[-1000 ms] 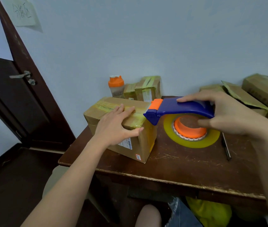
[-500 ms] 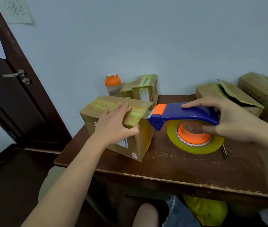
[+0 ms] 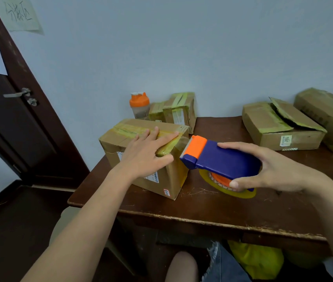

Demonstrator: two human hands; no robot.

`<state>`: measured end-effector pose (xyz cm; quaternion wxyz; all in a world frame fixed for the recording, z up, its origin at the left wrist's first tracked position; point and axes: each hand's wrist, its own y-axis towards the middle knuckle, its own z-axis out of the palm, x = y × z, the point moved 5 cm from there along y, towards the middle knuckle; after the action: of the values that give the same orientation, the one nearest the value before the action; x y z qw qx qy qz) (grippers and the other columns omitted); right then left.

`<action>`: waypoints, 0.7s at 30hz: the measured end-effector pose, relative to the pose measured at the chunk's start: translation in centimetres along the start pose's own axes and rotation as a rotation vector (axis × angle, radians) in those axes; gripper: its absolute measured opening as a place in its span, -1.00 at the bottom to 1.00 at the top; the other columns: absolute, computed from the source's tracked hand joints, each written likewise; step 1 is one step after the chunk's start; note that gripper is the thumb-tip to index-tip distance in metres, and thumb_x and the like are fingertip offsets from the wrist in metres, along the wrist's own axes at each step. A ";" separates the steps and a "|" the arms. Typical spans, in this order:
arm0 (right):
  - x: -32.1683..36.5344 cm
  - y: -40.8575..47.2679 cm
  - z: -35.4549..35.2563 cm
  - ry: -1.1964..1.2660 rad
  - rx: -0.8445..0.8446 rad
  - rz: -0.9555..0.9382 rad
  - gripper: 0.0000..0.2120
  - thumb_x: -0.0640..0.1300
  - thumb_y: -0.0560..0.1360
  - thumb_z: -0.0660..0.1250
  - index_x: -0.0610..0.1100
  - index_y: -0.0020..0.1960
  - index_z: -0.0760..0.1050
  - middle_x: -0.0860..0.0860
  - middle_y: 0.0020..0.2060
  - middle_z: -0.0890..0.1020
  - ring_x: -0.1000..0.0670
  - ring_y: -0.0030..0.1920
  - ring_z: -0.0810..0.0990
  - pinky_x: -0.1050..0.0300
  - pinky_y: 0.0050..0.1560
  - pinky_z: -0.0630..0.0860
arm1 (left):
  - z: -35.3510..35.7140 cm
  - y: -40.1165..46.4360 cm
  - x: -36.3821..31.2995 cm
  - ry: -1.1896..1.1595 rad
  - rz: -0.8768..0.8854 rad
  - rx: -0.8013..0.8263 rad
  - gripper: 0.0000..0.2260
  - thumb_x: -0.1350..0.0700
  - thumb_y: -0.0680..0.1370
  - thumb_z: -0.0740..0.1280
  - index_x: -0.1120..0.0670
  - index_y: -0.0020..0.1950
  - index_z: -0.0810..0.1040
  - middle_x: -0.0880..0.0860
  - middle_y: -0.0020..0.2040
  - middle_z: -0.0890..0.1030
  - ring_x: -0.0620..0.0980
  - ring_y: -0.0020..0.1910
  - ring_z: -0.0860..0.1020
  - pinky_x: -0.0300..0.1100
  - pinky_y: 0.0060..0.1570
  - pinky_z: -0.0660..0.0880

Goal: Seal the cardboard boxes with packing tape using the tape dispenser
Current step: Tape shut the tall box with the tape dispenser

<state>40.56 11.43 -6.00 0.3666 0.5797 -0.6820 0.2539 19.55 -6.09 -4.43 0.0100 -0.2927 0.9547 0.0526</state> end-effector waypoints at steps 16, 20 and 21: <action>-1.3 1.9 3.6 -0.349 -0.083 0.003 -0.16 0.12 0.31 0.38 0.45 0.43 0.00 0.05 0.19 0.44 0.09 -0.05 0.50 0.19 -0.15 0.48 | -0.4 -0.1 -0.5 -0.078 0.017 0.011 -0.44 -0.34 0.43 0.02 -0.49 0.45 0.04 -0.05 0.61 0.03 0.12 0.58 -0.02 0.20 0.49 -0.05; -1.8 0.9 2.6 -0.269 -0.160 -0.008 -0.20 0.07 0.32 0.36 0.53 0.39 0.05 0.05 0.12 0.50 0.05 -0.16 0.55 0.12 -0.19 0.53 | -0.3 -0.1 -0.6 -0.071 -0.002 -0.050 -0.46 -0.28 0.44 0.03 -0.48 0.44 0.11 -0.07 0.60 0.09 0.10 0.58 0.03 0.22 0.49 -0.02; -1.8 0.7 2.2 -0.289 -0.165 -0.015 -0.19 0.05 0.34 0.39 0.54 0.39 0.05 0.06 0.13 0.50 0.05 -0.15 0.56 0.08 -0.16 0.55 | -0.3 0.0 -0.6 -0.072 -0.006 -0.050 -0.45 -0.27 0.43 0.04 -0.48 0.45 0.12 -0.08 0.60 0.09 0.10 0.58 0.03 0.22 0.48 -0.01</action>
<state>39.49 10.95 -8.69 0.3127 0.5833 -0.7418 0.1083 20.11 -5.81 -4.09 0.0375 -0.2938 0.9512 0.0868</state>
